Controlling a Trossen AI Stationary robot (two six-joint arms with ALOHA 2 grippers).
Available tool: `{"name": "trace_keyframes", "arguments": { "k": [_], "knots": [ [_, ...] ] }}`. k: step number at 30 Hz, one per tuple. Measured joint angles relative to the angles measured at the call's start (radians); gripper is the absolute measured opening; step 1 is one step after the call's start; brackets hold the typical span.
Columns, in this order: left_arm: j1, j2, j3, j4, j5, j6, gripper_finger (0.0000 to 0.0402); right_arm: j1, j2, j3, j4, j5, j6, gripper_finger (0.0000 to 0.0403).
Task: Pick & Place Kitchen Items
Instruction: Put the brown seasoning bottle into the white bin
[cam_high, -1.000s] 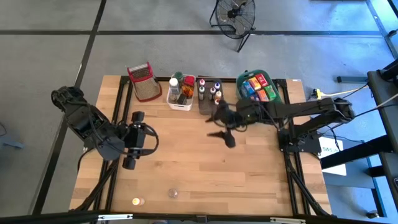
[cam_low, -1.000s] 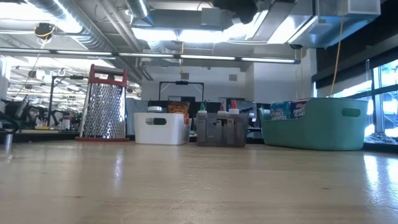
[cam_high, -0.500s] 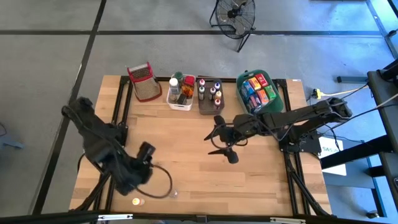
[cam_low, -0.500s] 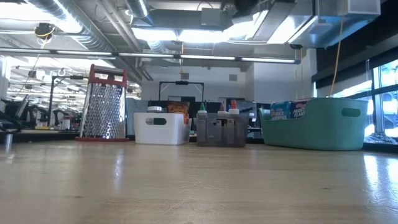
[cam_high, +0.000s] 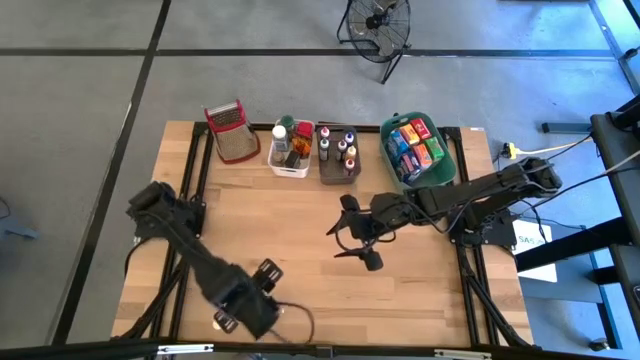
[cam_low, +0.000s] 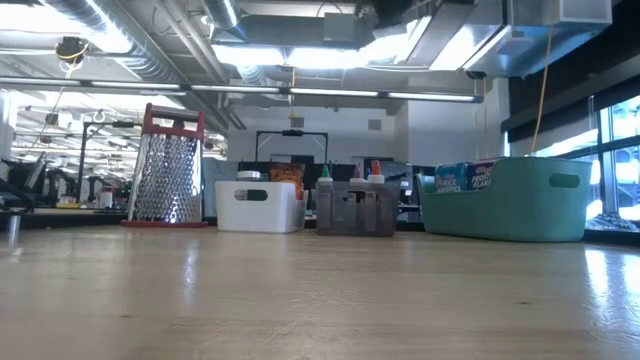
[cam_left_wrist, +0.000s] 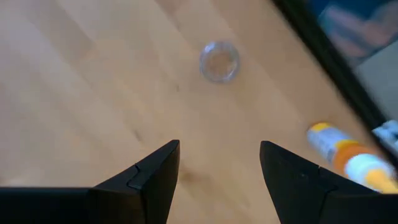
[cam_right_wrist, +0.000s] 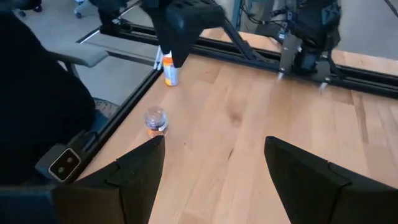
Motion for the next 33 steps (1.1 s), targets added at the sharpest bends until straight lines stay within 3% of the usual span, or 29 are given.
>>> {"name": "trace_keyframes", "arguments": {
  "k": [9, 22, 33],
  "knots": [
    [0.079, -0.009, -0.019, 0.166, 0.178, 0.067, 0.0219, 0.033, 0.0, 0.0, -0.014, 0.0, -0.03, 0.0277],
    [0.077, -0.008, -0.019, 0.212, 0.176, 0.018, 0.022, 0.056, 0.0, 0.0, -0.014, -0.002, -0.063, 0.0277],
    [0.097, -0.008, -0.019, 0.23, 0.214, 0.132, 0.0221, 0.056, 0.0, 0.0, 0.006, -0.001, -0.031, 0.0277]
  ]
}}
